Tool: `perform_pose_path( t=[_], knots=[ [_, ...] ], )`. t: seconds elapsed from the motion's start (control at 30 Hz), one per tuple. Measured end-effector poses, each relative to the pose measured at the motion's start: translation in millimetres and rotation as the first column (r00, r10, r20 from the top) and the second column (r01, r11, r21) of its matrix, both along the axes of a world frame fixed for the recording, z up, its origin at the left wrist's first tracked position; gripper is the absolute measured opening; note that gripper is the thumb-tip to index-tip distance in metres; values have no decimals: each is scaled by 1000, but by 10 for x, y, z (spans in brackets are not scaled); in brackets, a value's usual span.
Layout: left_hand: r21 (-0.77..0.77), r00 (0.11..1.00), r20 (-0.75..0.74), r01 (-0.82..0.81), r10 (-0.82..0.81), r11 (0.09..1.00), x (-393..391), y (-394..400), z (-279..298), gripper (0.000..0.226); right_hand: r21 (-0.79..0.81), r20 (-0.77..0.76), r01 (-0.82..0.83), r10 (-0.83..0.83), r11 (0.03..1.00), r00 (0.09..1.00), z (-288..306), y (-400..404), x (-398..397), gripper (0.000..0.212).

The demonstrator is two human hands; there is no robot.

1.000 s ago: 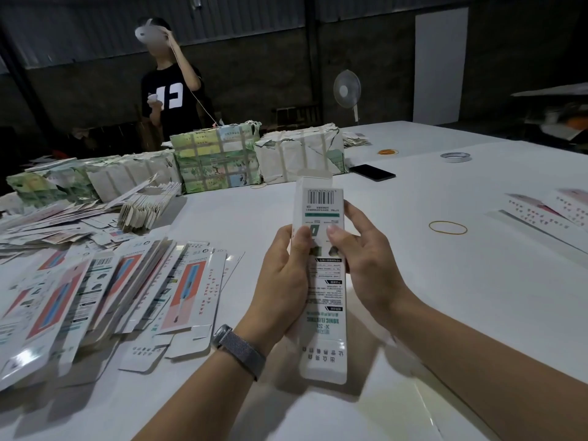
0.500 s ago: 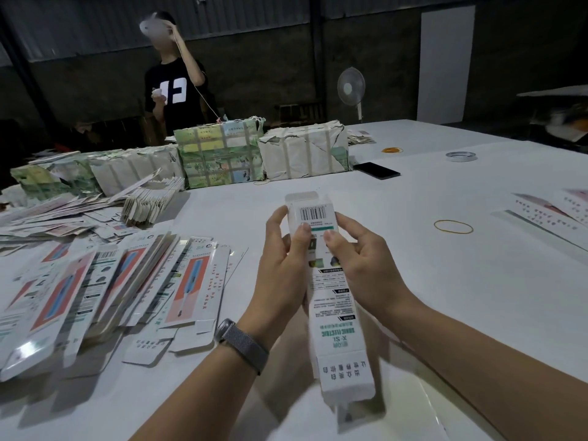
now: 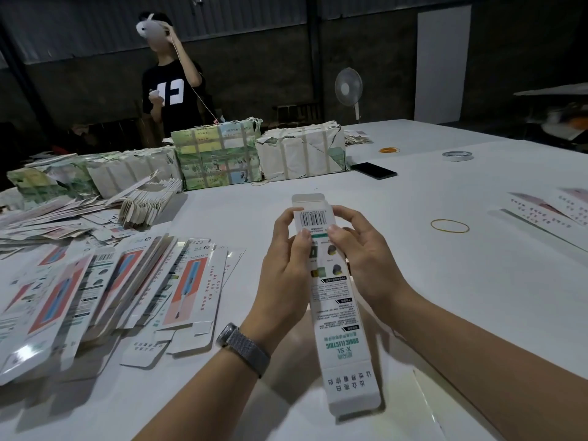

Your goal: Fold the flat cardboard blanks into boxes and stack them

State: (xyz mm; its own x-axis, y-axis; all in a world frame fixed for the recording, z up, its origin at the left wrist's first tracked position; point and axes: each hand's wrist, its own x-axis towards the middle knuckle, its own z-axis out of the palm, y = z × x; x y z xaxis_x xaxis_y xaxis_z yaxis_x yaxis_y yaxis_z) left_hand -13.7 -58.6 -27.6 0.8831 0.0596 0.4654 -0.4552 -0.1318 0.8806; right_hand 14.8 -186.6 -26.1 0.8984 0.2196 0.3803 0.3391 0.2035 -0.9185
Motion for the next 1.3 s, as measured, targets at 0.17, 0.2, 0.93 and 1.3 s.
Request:
perform_pose_path(
  t=[0.17, 0.2, 0.93, 1.3],
  knots=[
    [25, 1000, -12, 11, -10, 1000, -24, -17, 4, 29, 7, -41, -4, 4, 1000, 999, 12, -38, 60, 17],
    [28, 1000, -18, 19, -19, 999, -31, -21, 9, 29, 16, -41, -2, 3, 1000, 999, 7, -40, 70, 16],
    [-95, 973, -192, 112, -129, 989, 11, 25, -28, 26, 60, -1, 57, -57, 997, 998, -1, -44, 70, 29],
    [24, 979, -147, 147, -142, 989, 7, -18, -69, 26, 82, -82, 126, -119, 989, 989, 19, -51, 105, 28]
  ],
)
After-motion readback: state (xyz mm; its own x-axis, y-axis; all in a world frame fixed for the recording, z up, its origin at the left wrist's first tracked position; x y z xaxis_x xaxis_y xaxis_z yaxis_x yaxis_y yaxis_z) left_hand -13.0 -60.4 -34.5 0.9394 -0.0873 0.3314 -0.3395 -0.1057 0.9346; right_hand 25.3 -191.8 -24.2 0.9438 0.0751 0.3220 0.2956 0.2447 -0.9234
